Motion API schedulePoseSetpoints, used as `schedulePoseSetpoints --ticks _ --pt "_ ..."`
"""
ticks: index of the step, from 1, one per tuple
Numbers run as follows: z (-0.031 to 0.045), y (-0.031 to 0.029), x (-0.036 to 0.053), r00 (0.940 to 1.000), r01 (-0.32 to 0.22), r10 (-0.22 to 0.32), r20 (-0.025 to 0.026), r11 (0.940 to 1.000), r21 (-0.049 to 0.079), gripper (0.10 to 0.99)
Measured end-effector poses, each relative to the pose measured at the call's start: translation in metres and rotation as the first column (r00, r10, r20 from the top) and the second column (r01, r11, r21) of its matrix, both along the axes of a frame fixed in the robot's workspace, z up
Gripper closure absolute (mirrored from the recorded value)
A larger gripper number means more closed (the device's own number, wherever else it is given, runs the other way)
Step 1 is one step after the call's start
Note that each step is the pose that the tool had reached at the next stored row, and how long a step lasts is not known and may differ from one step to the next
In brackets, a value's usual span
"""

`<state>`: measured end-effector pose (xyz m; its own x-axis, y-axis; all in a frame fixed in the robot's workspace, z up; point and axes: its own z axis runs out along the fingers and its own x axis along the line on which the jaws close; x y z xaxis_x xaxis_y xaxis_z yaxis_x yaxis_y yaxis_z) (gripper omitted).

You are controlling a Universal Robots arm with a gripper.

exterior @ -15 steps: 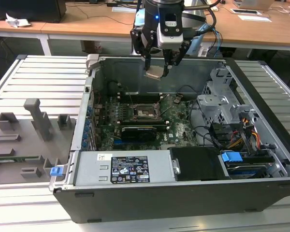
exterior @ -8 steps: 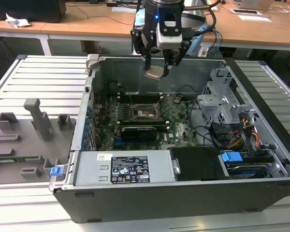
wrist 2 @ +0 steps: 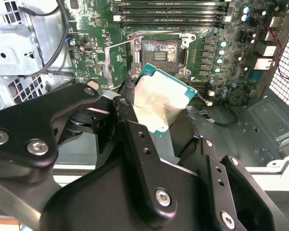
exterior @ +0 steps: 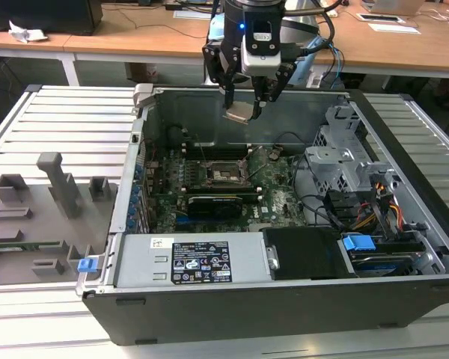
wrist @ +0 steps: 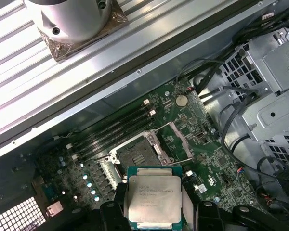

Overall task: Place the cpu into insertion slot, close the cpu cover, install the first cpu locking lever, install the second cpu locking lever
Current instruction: 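Place the cpu into insertion slot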

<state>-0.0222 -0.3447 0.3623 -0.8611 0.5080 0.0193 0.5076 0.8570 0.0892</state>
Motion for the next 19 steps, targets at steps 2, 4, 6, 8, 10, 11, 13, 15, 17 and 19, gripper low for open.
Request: schedulePoseSetpoints --ticks 2,4,6,8,10,11,13,15,17,19 --pt "0.0000 0.0000 0.0000 1.0000 0.006 -0.006 0.0000 1.0000 0.000 0.553" --pt "0.0000 0.0000 0.0000 0.9999 0.010 -0.010 0.0000 0.9999 0.000 0.553" --pt "0.0000 0.0000 0.0000 0.9999 0.015 -0.015 0.0000 0.9999 0.000 0.553" --pt "0.0000 0.0000 0.0000 0.9998 0.019 -0.019 0.0000 0.9998 0.000 0.553" --pt "0.0000 0.0000 0.0000 0.9997 0.023 -0.023 0.0000 0.9997 0.000 0.553" --pt "0.0000 0.0000 0.0000 0.9997 0.026 -0.026 0.0000 0.9997 0.000 0.553" --pt "0.0000 0.0000 0.0000 0.9995 0.031 -0.031 0.0000 0.9995 0.000 0.553" --pt "0.0000 0.0000 0.0000 0.9993 0.036 -0.036 0.0000 0.9993 0.000 0.553" --pt "0.0000 0.0000 0.0000 0.9992 0.040 -0.040 0.0000 0.9992 0.000 0.553" --pt "0.0000 0.0000 0.0000 0.9990 0.044 -0.044 0.0000 0.9990 0.000 0.553"
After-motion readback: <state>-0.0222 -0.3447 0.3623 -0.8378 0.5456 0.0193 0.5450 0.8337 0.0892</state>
